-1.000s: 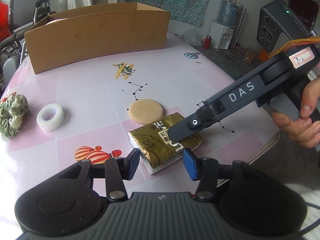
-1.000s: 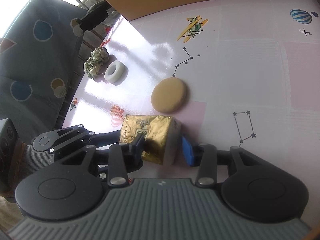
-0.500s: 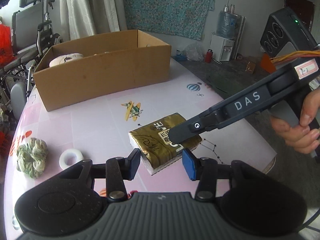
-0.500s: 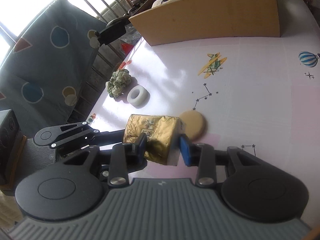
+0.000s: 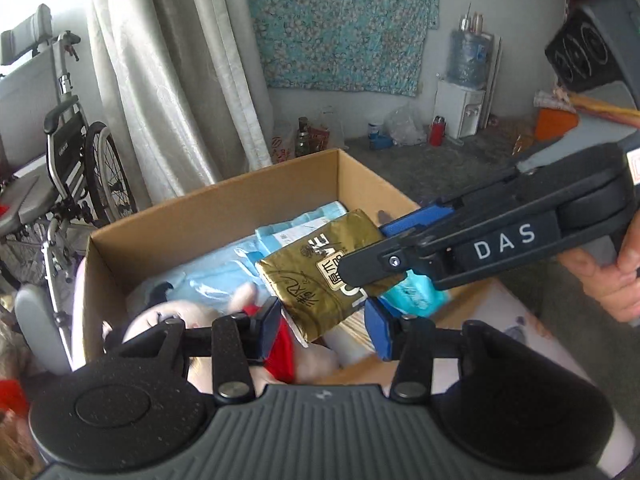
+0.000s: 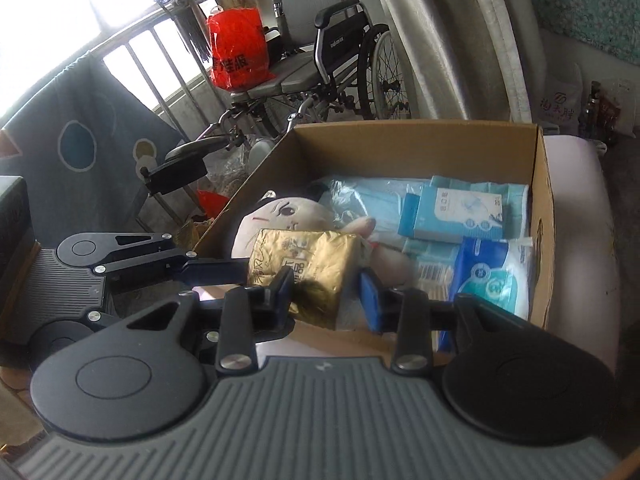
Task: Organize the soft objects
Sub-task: 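Lower the gold packet into the box and open both grippers, then withdraw both tools and move over the beige round sponge puff, then close both grippers on the edges of the sponge puff, then lift the sponge puff with both grippers and carry it over the box, then lower the sponge puff into the box and open both grippers, then withdraw both tools and move over the green floral scrunchie, then close both grippers on the green scrunchie, then lift the scrunchie with both grippers and carry it into the box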
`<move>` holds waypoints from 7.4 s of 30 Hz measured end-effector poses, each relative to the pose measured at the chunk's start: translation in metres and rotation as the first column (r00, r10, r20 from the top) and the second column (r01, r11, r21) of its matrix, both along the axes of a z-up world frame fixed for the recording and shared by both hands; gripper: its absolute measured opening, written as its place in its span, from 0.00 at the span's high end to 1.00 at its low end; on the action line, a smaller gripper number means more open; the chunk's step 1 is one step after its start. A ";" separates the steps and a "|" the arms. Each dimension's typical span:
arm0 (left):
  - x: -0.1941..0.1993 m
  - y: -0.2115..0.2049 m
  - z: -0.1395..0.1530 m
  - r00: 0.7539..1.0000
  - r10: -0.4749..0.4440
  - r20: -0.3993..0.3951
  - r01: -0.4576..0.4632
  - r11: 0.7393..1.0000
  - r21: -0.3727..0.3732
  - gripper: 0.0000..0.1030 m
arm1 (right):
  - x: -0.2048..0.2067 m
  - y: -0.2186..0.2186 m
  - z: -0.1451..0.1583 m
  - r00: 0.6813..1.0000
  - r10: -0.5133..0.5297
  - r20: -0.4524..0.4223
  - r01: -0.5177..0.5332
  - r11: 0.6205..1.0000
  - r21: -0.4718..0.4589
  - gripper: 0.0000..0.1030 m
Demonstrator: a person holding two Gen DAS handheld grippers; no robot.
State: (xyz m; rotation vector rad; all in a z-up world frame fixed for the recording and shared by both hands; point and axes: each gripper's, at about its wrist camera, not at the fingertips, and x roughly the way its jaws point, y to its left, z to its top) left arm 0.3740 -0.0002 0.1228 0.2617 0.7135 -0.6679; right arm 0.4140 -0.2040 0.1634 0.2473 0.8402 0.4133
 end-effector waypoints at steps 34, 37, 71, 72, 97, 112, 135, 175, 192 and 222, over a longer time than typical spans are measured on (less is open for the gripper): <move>0.131 0.014 0.005 0.977 0.167 -0.131 -0.155 0.983 0.095 0.45 | 0.130 0.018 -0.043 0.996 -0.089 -0.021 0.086 0.989 -0.124 0.70; 0.064 0.035 0.031 0.986 0.122 -0.111 -0.120 0.992 0.025 0.45 | 0.077 0.008 -0.009 0.999 -0.024 0.040 0.028 0.996 -0.088 0.70; -0.222 0.036 -0.151 0.965 0.117 -0.233 -0.148 0.981 -0.124 0.53 | -0.235 0.000 -0.181 0.932 -0.004 -0.361 0.125 0.943 0.310 0.73; -0.222 0.033 -0.151 0.970 0.116 -0.213 -0.144 0.982 -0.121 0.59 | -0.234 -0.001 -0.182 0.929 -0.007 -0.370 0.136 0.936 0.324 0.73; -0.237 0.029 -0.145 0.984 0.127 -0.124 -0.138 0.987 -0.081 0.92 | -0.232 -0.002 -0.183 0.918 0.005 -0.396 0.151 0.920 0.361 0.85; -0.203 0.044 -0.034 0.988 0.097 0.122 -0.076 0.983 -0.167 0.92 | -0.192 -0.012 -0.085 0.997 -0.014 -0.077 0.056 0.827 0.560 0.83; 0.150 -0.080 -0.104 0.922 0.175 -0.347 -0.177 0.984 0.025 0.96 | 0.113 -0.041 -0.122 0.947 -0.187 -0.260 0.187 0.982 -0.026 0.88; 0.043 0.025 0.003 0.975 0.217 -0.051 -0.216 0.976 0.022 0.70 | 0.064 -0.015 -0.083 0.964 -0.145 -0.225 0.141 0.989 -0.032 0.75; -0.111 0.245 -0.106 0.760 0.573 -0.307 -0.606 0.795 -0.018 0.63 | -0.078 0.171 -0.110 0.911 0.304 -0.280 -0.266 0.950 0.166 0.70; -0.120 0.181 -0.028 0.881 0.465 -0.085 -0.473 0.866 -0.162 0.89 | -0.079 0.145 -0.120 0.939 0.229 -0.257 -0.062 0.847 0.527 0.72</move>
